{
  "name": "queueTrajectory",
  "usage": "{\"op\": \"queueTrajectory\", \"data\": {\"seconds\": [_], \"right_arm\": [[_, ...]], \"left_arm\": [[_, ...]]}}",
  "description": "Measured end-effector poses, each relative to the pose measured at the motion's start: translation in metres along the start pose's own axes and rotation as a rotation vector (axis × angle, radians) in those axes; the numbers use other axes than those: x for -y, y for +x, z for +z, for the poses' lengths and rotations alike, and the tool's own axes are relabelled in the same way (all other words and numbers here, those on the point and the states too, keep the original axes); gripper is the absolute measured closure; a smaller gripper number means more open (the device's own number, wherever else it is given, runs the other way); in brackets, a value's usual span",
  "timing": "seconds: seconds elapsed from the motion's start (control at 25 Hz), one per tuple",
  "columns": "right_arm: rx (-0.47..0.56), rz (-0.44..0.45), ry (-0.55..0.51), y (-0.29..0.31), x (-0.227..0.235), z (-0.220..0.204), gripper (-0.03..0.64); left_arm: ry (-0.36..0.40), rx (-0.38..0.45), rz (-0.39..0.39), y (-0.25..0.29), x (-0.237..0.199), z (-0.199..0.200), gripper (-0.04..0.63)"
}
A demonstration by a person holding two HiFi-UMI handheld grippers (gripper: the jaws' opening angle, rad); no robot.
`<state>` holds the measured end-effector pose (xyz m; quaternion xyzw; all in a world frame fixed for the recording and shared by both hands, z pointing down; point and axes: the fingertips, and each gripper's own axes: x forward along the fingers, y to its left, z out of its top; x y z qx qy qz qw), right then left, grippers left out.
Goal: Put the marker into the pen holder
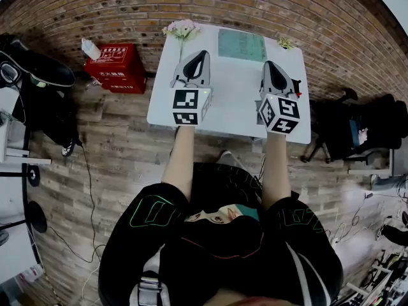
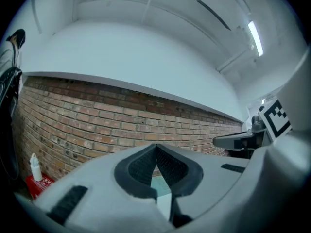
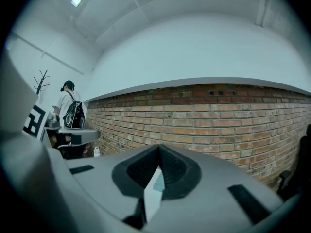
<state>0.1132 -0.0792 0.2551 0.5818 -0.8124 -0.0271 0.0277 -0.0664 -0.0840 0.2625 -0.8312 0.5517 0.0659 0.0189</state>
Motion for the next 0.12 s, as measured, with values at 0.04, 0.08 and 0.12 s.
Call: {"op": "queueTrajectory", "data": {"seconds": [0.04,0.08,0.12], "right_arm": [[0.002,0.010,-0.002,0.0014,-0.0017,-0.0008,0.615],[0.003,0.020,-0.004,0.0028,-0.0035,-0.0017,0.615],[0.005,0.030,-0.007,0.0042,-0.0055,-0.0025,0.615]], "left_arm": [[-0.021,-0.002,-0.011,0.0004,0.0008,-0.0028,0.592],[-0.045,-0.004,-0.025,0.0009,0.0020,-0.0057,0.592],[-0.069,-0.006,-0.040,0.0014,0.0031,-0.0086,0.592]]}}
